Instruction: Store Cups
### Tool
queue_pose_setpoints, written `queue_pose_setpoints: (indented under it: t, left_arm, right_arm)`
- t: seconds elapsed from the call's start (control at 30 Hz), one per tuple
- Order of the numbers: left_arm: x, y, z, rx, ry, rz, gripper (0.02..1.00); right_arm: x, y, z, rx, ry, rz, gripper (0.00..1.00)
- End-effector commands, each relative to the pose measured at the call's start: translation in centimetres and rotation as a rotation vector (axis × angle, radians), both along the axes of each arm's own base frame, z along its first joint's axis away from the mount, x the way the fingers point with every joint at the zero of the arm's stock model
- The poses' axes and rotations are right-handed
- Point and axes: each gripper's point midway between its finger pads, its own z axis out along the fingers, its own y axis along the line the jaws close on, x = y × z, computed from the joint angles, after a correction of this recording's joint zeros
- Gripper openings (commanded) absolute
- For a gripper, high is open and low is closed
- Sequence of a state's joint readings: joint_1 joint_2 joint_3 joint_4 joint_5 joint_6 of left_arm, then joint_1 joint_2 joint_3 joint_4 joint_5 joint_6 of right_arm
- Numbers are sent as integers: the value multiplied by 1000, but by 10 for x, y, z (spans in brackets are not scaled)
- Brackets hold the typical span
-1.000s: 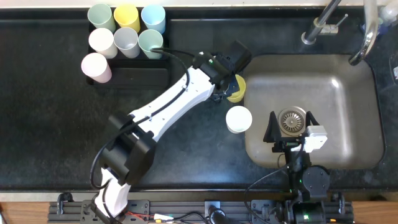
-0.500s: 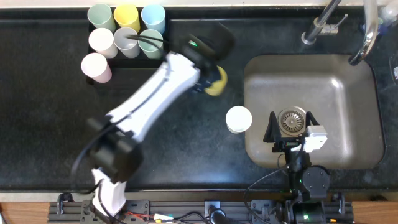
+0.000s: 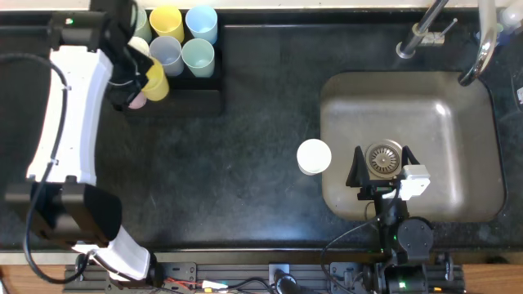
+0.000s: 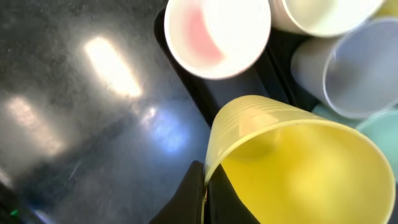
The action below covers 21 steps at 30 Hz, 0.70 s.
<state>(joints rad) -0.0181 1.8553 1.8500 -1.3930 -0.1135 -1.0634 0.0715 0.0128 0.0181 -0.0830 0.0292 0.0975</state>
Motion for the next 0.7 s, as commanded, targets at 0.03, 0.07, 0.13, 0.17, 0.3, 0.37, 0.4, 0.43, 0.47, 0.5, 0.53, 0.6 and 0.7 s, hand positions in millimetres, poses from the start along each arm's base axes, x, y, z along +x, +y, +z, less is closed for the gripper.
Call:
queue_pose_setpoints:
  t: [0.03, 0.07, 0.13, 0.17, 0.3, 0.37, 0.4, 0.43, 0.47, 0.5, 0.53, 0.6, 0.7]
  left_arm:
    - [8, -5, -20, -16, -4, -17, 38]
    - [10, -4, -23, -13, -5, -8, 38]
    - [12, -3, -29, -11, 5, 15, 36]
    - [13, -3, -32, -11, 10, 14, 38]
    - [16, -4, -48, -10, 50, 13, 38]
    - [17, -4, -56, -9, 68, 14, 36]
    - [18, -4, -59, -8, 74, 13, 36]
    - [18, -3, -63, -4, 80, 15, 38]
    - [19, -3, -65, -1, 84, 15, 38]
    - [20, -2, -68, 4, 89, 25, 38]
    - [20, 0, -71, 9, 94, 38, 36]
    - [21, 1, -76, 16, 105, 42, 38]
    - [23, -1, -83, 16, 112, 39, 36]
  right_arm:
    - [0, 0, -3, 0, -2, 0, 998]
    - [0, 0, -3, 0, -2, 0, 998]
    - [0, 0, -3, 0, -2, 0, 998]
    - [0, 0, -3, 0, -2, 0, 996]
    - [0, 0, -3, 0, -2, 1, 998]
    - [0, 0, -3, 0, -2, 0, 998]
    - [0, 0, -3, 0, -2, 1, 998]
    - [0, 0, -3, 0, -2, 1, 998]
    - [0, 0, -3, 0, -2, 0, 996]
    - [0, 0, -3, 0, -2, 0, 996]
    - [0, 0, -3, 0, -2, 0, 998]
    - [0, 0, -3, 0, -2, 0, 998]
    - [0, 0, -3, 0, -2, 0, 998]
